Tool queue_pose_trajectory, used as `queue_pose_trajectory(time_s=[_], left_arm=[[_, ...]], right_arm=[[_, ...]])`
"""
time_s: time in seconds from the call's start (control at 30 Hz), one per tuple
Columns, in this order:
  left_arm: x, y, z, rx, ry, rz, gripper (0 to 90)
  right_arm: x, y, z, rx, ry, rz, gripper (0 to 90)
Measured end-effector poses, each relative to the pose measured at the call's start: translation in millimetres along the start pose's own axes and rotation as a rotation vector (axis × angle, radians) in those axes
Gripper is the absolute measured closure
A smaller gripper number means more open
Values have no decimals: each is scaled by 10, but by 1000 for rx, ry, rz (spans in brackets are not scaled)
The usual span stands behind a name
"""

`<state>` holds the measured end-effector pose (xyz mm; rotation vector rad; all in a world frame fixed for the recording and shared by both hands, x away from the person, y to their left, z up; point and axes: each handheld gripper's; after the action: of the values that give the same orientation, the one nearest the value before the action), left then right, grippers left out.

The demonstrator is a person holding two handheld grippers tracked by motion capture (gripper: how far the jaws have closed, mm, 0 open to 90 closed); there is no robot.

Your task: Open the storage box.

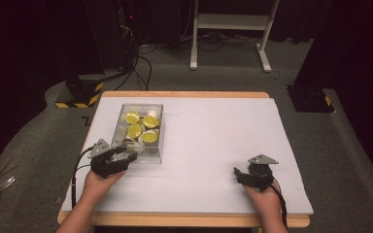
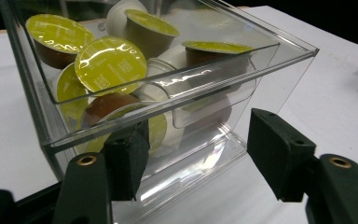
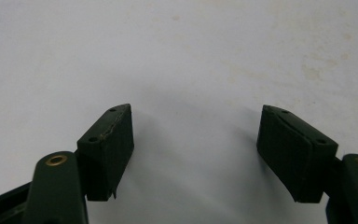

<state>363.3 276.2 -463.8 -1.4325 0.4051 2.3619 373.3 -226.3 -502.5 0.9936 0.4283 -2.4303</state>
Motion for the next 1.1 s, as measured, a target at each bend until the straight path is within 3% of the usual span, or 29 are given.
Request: queue_pose_trajectory(time_s=[0.23, 0.33, 0.5, 0.63, 0.9, 1.0, 1.1], left_arm=[[25, -29, -3, 14, 17, -8, 422], [44, -61, -6, 31, 28, 9, 459], [72, -103, -52, 76, 47, -15, 514], [85, -123, -71, 96, 60, -8, 550], [93, -129, -69, 90, 97, 3, 683], [106, -144, -64, 94, 110, -4, 693], [136, -191, -65, 131, 123, 11, 728]], right_arm=[[1, 2, 0, 0, 1, 2, 272], [2, 2, 0, 0, 1, 2, 272], [3, 1, -1, 1, 2, 2, 273], [4, 1, -1, 1, 2, 2, 273], [6, -3, -1, 2, 3, -1, 273], [6, 0, -1, 1, 3, 3, 273], [6, -2, -1, 1, 3, 2, 273]])
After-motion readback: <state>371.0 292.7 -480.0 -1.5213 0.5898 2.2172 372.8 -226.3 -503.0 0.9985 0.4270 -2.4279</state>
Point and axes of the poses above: each handheld gripper's, and its own axes: z roughly backward along the jaws, x roughly out of its underside, y roughly to its right, and after that the axes turned 10 degrees about -x, right-handed
